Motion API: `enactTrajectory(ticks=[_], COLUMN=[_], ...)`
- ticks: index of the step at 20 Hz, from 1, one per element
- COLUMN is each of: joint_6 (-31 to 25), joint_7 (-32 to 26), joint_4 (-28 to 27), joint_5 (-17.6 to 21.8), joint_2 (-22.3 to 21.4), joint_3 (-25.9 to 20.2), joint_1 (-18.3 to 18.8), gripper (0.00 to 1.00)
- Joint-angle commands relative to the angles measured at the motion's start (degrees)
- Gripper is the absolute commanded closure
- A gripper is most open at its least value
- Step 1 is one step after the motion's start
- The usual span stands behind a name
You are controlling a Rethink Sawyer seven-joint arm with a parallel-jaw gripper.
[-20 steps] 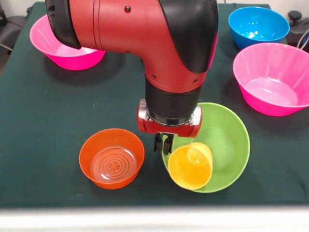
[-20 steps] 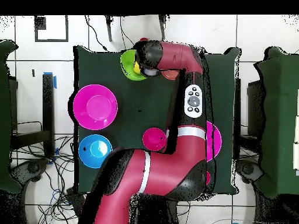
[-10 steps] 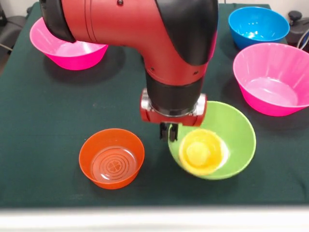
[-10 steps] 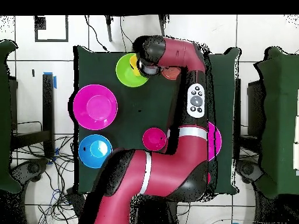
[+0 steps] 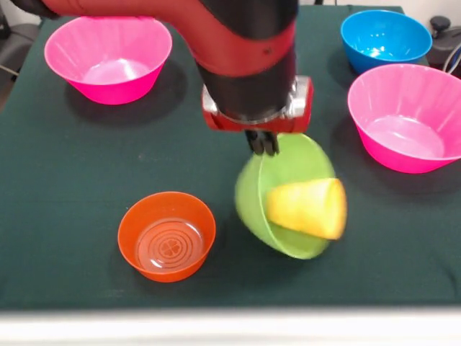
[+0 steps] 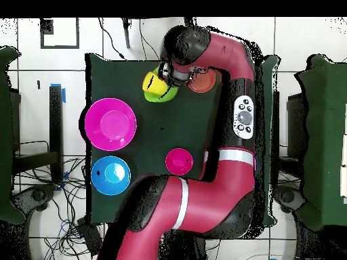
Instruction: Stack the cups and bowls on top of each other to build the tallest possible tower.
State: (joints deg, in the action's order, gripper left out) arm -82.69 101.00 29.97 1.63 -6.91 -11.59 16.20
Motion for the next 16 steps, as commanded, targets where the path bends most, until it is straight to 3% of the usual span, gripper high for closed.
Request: enactTrajectory(ticks=[1,4,8,16], joint_6=[-11.7,-14.58,-19.09,-24.4], joint_7=[-10.12,-11.31,-10.32,-14.25], joint_4=[-4.05,-5.17,-3.84,-1.7], joint_5=[-1.78,-1.61,-5.16,-8.19], joint_2=[-2.86,-3.1,-4.35,-6.46], joint_3=[-7.7,-8.26,-10.96,-14.24], joint_1=[2.7,3.65,6.02,9.04], gripper=[1.0,1.0,1.0,1.0])
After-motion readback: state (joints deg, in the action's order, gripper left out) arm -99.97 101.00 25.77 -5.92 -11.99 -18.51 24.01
